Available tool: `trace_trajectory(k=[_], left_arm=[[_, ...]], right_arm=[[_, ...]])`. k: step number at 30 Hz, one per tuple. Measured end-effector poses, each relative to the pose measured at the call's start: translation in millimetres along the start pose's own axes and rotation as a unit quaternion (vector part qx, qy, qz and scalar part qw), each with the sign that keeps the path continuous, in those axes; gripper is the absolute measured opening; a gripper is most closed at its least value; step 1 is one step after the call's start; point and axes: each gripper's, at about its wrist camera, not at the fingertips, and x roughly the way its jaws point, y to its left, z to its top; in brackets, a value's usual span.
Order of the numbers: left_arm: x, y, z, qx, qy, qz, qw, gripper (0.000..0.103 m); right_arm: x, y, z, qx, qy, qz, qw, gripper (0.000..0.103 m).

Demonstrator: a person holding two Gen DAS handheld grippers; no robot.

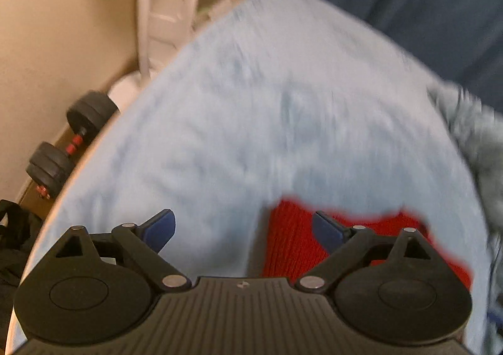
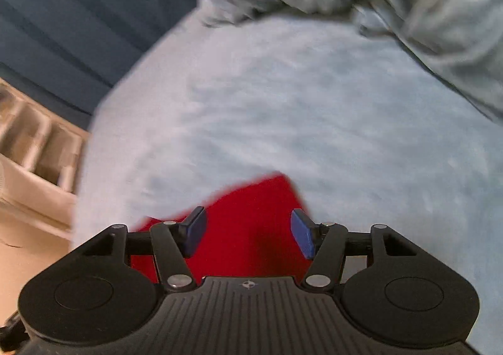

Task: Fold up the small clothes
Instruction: 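Fold the hem toward the collar with both tools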

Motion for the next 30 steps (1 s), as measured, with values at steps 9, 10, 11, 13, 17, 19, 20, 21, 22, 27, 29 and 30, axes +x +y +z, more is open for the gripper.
trace_trajectory(k=[9,10,11,13,17,19,20,21,22,27,29,30], left_arm=[[59.8,-60.4,-36.4,0.141,0.018,0.024,0.9895,0.059],[62.4,-61.6,-35.5,0.146,0.024,0.014,0.9889,0.011],[59.4,-60.6,-34.0,0.136,0.029,0.004,0.9903,0.012],[39.4,-56.8,-31.7,0.125,0.0,-0.012,0.9921,0.011],[-14.3,-40.3,-17.7,0.089,-0.049,-0.066,0.9927,0.011],[-33.3,-32.6,-12.5,0.078,-0.071,-0.081,0.991,0.011],[-35.6,-31.1,-10.6,0.08,-0.081,-0.074,0.9907,0.011],[-34.2,-31.1,-8.9,0.083,-0.084,-0.063,0.991,0.011],[-25.2,-29.5,-7.3,0.082,-0.079,-0.052,0.9922,0.011],[59.8,-22.6,-13.8,0.073,0.01,0.009,0.9973,0.018],[81.3,-23.9,-22.6,0.082,0.023,0.051,0.995,0.051],[83.2,-22.7,-26.0,0.082,0.011,0.078,0.9935,0.063]], right_arm=[[56.3,-56.5,-34.9,0.167,0.046,0.016,0.985,0.052],[56.4,-54.8,-34.9,0.168,0.049,0.031,0.984,0.037],[54.0,-49.1,-33.3,0.145,0.046,0.038,0.988,0.011],[40.3,-31.1,-28.2,0.083,0.026,0.027,0.996,0.011],[-7.9,-1.2,-17.7,0.025,-0.014,0.077,0.997,0.01],[-28.2,11.4,-15.0,0.002,-0.039,0.1,0.994,0.01],[-36.5,17.1,-14.6,-0.009,-0.055,0.108,0.993,0.01],[-40.4,19.8,-14.0,-0.017,-0.069,0.104,0.992,0.01],[-41.0,19.2,-13.7,-0.02,-0.078,0.095,0.992,0.01],[29.6,-8.5,-15.8,0.004,-0.027,-0.014,1.0,0.011],[58.2,-17.3,-24.4,0.008,0.01,-0.05,0.999,0.017],[62.4,-18.9,-27.7,0.008,0.007,-0.06,0.998,0.03]])
